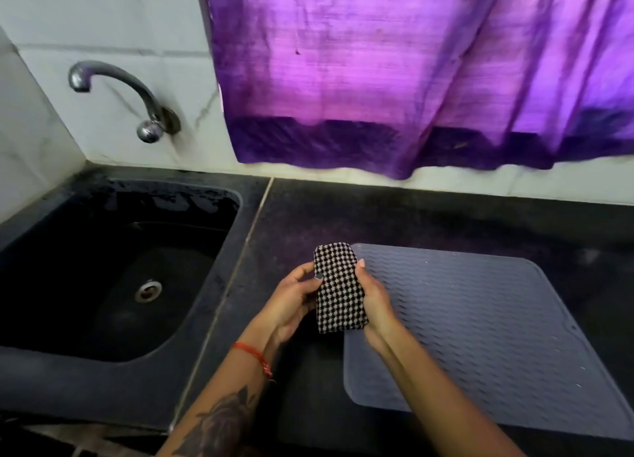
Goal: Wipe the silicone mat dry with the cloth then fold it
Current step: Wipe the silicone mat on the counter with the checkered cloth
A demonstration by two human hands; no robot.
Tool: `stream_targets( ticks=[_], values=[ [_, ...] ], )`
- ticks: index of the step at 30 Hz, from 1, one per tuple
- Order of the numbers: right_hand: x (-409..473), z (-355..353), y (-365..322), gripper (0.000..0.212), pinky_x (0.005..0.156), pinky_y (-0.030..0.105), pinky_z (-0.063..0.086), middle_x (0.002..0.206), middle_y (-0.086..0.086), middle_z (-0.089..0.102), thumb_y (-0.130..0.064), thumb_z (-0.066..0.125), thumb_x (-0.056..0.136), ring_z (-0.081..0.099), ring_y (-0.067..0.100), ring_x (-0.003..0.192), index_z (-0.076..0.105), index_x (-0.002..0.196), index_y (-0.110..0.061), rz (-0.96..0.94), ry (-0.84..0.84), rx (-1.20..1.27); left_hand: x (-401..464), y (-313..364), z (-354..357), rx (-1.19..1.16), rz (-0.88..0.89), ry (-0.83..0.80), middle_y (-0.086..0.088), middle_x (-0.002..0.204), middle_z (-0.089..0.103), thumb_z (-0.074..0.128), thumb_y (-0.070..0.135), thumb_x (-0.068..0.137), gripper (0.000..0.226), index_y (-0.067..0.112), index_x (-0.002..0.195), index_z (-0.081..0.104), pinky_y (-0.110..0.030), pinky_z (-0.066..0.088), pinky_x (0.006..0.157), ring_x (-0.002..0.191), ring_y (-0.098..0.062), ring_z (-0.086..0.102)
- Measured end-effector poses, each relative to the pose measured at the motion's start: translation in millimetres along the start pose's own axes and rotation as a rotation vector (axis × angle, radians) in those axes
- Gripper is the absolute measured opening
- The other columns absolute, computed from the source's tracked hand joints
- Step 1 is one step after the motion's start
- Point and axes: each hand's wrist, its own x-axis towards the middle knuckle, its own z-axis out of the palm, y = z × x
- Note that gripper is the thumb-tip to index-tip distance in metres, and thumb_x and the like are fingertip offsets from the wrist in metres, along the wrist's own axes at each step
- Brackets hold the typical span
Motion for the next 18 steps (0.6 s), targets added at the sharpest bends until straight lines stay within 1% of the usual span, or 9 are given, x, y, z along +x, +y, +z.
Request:
stream_targets(
  ticks=[3,5,7,10,12,13,14,16,18],
  values=[
    [-17,-42,-2,0.037,0.068,0.030,0.055,0.090,0.005,0.073,-0.040,0.040,0.096,0.069,0.017,0.082,0.064,0.102,-0.012,0.043,-0.025,0.021,-10,-25,26,-0.035,0.015,-0.089,-0.006,0.108,0.066,0.045,-0.005,0.091,0.033,0.011,0.116,0.058,-0.028,0.053,0.076,0.097,-0.017,0.063],
    [-28,-65,0,0.045,0.079,0.035,0.054,0.104,0.009,0.071,-0.046,0.038,0.095,0.067,0.021,0.097,0.062,0.112,-0.012,0.094,-0.034,0.041,-14,-35,44,0.049,0.038,-0.106,-0.005,0.104,0.065,0.048,-0.007,0.089,0.034,0.013,0.113,0.061,-0.027,0.055,0.074,0.095,-0.017,0.063],
    [-39,-83,3,0.050,0.084,0.035,0.053,0.111,0.009,0.068,-0.049,0.035,0.094,0.064,0.022,0.104,0.060,0.116,-0.012,0.129,-0.054,0.055,-13,-42,57,0.212,0.079,-0.104,-0.010,0.098,0.060,0.055,-0.008,0.086,0.033,0.018,0.104,0.065,-0.024,0.055,0.071,0.088,-0.017,0.061],
    [-48,-99,7,0.051,0.080,0.029,0.053,0.111,0.007,0.068,-0.049,0.036,0.094,0.065,0.019,0.102,0.060,0.118,-0.011,0.146,-0.044,0.082,-11,-43,69,0.483,0.179,-0.166,-0.007,0.091,0.064,0.066,-0.003,0.080,0.032,0.021,0.101,0.070,-0.026,0.051,0.076,0.081,-0.010,0.061],
    [-50,-108,5,0.043,0.068,0.023,0.054,0.098,0.002,0.072,-0.043,0.039,0.095,0.068,0.013,0.088,0.060,0.114,-0.011,0.105,0.030,0.068,-9,-41,74,0.667,0.264,-0.194,0.005,0.087,0.068,0.072,0.004,0.078,0.028,0.015,0.104,0.071,-0.012,0.046,0.074,0.074,0.007,0.061],
    [-52,-111,1,0.039,0.064,0.020,0.054,0.092,-0.001,0.072,-0.038,0.040,0.096,0.069,0.010,0.082,0.059,0.115,-0.011,0.062,0.062,0.058,-7,-39,72,0.759,0.329,-0.153,0.008,0.090,0.067,0.073,0.009,0.078,0.025,0.014,0.103,0.071,-0.005,0.042,0.071,0.074,0.009,0.060],
    [-52,-117,-2,0.035,0.061,0.018,0.053,0.091,-0.004,0.072,-0.033,0.041,0.097,0.069,0.008,0.079,0.058,0.117,-0.010,0.021,0.097,0.047,-2,-38,67,0.859,0.412,-0.074,0.006,0.095,0.066,0.072,0.013,0.080,0.023,0.016,0.102,0.072,-0.003,0.041,0.071,0.079,0.007,0.059],
    [-53,-125,-12,0.030,0.060,0.015,0.053,0.095,-0.003,0.068,-0.028,0.043,0.097,0.066,0.008,0.081,0.055,0.119,-0.012,-0.030,0.183,0.016,8,-35,50,1.072,0.549,0.137,0.001,0.102,0.063,0.068,0.022,0.083,0.020,0.025,0.103,0.071,-0.014,0.045,0.078,0.090,-0.005,0.057],
    [-55,-135,-24,0.030,0.061,0.013,0.052,0.104,0.001,0.063,-0.027,0.046,0.096,0.061,0.010,0.087,0.053,0.122,-0.014,-0.071,0.284,-0.062,18,-34,30,1.195,0.566,0.282,-0.002,0.112,0.061,0.064,0.023,0.086,0.026,0.024,0.111,0.068,-0.030,0.045,0.089,0.103,-0.019,0.056]
  ],
)
